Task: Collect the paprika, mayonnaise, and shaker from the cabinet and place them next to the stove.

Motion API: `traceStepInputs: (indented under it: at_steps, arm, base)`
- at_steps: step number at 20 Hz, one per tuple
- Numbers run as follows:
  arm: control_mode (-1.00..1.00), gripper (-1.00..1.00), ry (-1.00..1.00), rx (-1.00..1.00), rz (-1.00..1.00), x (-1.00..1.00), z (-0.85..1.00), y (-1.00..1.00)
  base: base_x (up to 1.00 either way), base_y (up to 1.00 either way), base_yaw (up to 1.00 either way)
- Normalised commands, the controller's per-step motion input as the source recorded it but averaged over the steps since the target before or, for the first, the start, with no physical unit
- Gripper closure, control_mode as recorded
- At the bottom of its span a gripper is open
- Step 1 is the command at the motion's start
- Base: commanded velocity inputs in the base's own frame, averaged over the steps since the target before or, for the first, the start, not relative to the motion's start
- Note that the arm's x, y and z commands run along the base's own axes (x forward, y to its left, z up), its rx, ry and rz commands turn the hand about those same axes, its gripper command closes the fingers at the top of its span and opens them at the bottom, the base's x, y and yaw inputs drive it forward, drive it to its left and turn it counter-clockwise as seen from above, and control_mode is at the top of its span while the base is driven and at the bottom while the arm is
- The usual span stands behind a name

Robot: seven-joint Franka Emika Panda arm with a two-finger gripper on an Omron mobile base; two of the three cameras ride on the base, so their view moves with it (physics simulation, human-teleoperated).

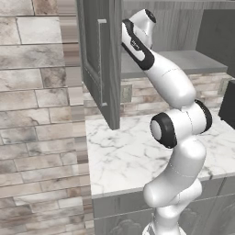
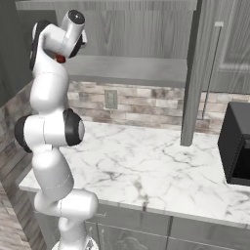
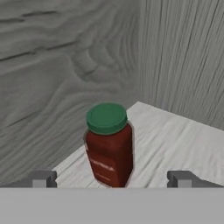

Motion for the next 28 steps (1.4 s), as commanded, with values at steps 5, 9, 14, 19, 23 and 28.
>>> traceStepInputs:
  at_steps: [5,9,14,19,23,28]
  arm:
    - [-1.00,-1.00,0.02,0.00,-0.01,0.11,0.00,0.15]
    - [-1.00,-1.00,0.02,0.00,-0.02,0.11,0.00,0.14]
    - [-1.00,-1.00,0.01,0.00,-0.02,0.08,0.00,0.15]
    - [-1.00,-1.00,0.01,0.00,-0.02,0.09,0.00,0.12]
    - [-1.00,-1.00,0.00,0.00,-0.01,0.07,0.00,0.01]
    - [-1.00,-1.00,0.00,0.00,0.00,0.07,0.00,0.00]
  base:
    - [0.00,0.00,0.00]
    - [0.00,0.00,0.00]
    - [0.00,0.00,0.00]
    - [0.00,0.00,0.00]
    - [0.00,0.00,0.00]
    - [0.00,0.00,0.00]
